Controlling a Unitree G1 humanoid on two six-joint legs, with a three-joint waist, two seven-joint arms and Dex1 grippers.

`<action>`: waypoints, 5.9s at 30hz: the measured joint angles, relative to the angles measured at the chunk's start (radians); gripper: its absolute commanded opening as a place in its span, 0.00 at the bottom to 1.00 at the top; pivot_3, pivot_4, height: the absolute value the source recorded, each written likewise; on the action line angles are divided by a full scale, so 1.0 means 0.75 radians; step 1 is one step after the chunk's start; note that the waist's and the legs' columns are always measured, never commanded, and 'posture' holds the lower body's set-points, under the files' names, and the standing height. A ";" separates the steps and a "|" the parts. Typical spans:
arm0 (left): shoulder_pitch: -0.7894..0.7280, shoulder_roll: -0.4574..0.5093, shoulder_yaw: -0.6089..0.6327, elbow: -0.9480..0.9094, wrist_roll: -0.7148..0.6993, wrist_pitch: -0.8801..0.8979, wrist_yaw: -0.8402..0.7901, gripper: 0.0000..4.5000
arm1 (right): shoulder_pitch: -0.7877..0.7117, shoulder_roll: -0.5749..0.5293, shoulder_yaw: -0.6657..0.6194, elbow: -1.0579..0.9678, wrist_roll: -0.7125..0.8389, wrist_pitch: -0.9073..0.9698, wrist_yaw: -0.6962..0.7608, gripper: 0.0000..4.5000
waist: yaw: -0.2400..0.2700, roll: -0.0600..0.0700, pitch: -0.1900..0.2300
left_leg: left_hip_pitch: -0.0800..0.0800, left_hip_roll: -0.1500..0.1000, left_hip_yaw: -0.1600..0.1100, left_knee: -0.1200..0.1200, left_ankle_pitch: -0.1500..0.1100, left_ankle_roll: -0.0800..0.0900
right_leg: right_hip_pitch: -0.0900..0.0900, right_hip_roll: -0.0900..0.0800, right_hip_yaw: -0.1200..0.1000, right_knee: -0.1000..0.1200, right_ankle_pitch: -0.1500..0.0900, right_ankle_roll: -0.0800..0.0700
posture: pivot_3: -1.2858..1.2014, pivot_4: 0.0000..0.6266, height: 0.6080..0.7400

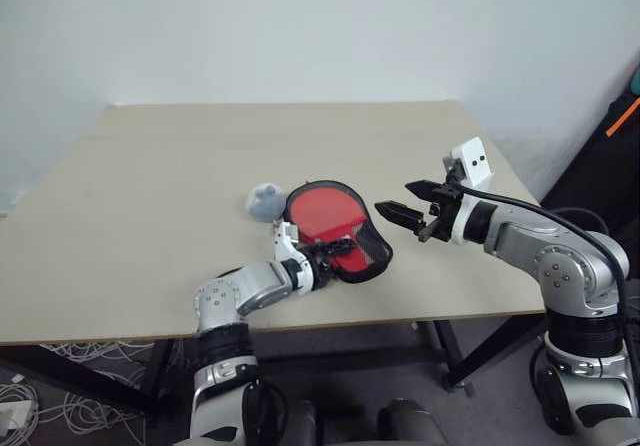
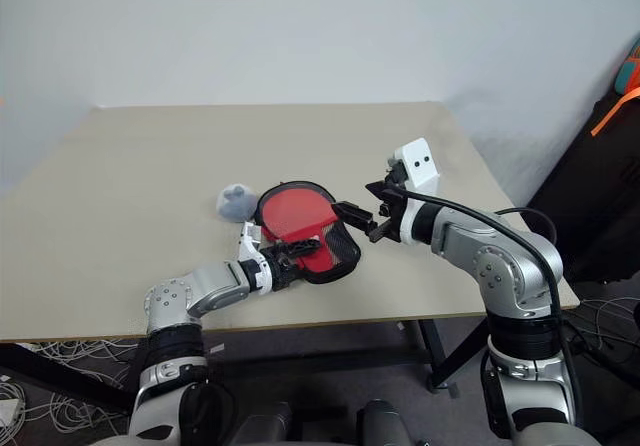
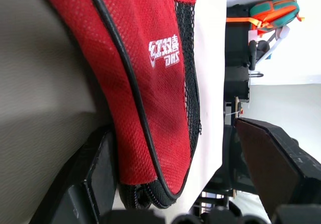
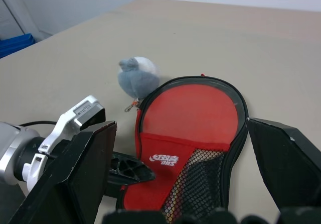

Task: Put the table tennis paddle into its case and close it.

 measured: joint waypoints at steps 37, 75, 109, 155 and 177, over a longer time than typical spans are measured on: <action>0.109 0.424 -0.451 -0.167 -0.018 0.423 -0.576 0.01 | -0.035 0.004 0.023 0.032 -0.003 -0.001 0.003 1.00 | 0.000 0.005 -0.002 | -0.002 0.001 -0.001 -0.012 -0.001 -0.001 | -0.002 0.000 -0.001 -0.014 0.001 0.001 | 0.52 0.00 0.99; 0.204 0.616 -0.650 -0.309 -0.362 0.420 -0.611 0.59 | -0.075 0.025 0.038 0.053 -0.005 -0.003 0.001 1.00 | -0.002 0.006 -0.002 | -0.001 0.001 -0.001 -0.010 0.000 -0.001 | -0.001 -0.001 -0.001 -0.013 0.001 -0.001 | 0.52 0.00 0.99; -0.077 0.837 -0.486 0.080 0.777 -0.785 -1.484 0.84 | -0.044 0.315 0.327 0.376 -0.292 -0.245 -0.088 0.01 | -0.009 0.009 0.004 | -0.019 0.003 0.001 -0.009 0.003 -0.002 | -0.018 0.001 -0.001 -0.010 0.009 -0.002 | 0.52 0.00 0.99; -0.011 0.546 -0.447 0.261 0.965 -0.765 -1.553 0.84 | 0.108 0.409 0.483 0.691 -0.595 -0.588 0.055 0.01 | -0.008 0.005 0.000 | -0.001 0.003 -0.002 -0.003 0.003 0.000 | 0.002 0.002 -0.003 -0.008 0.010 0.005 | 0.52 0.00 0.99; -0.079 0.541 -0.409 0.357 0.986 -0.774 -1.544 0.07 | 0.108 0.420 0.465 0.703 -0.623 -0.593 0.060 0.00 | -0.008 0.004 0.000 | -0.001 0.003 -0.001 -0.002 0.003 0.000 | 0.002 0.002 -0.003 -0.008 0.010 0.005 | 0.52 0.00 0.99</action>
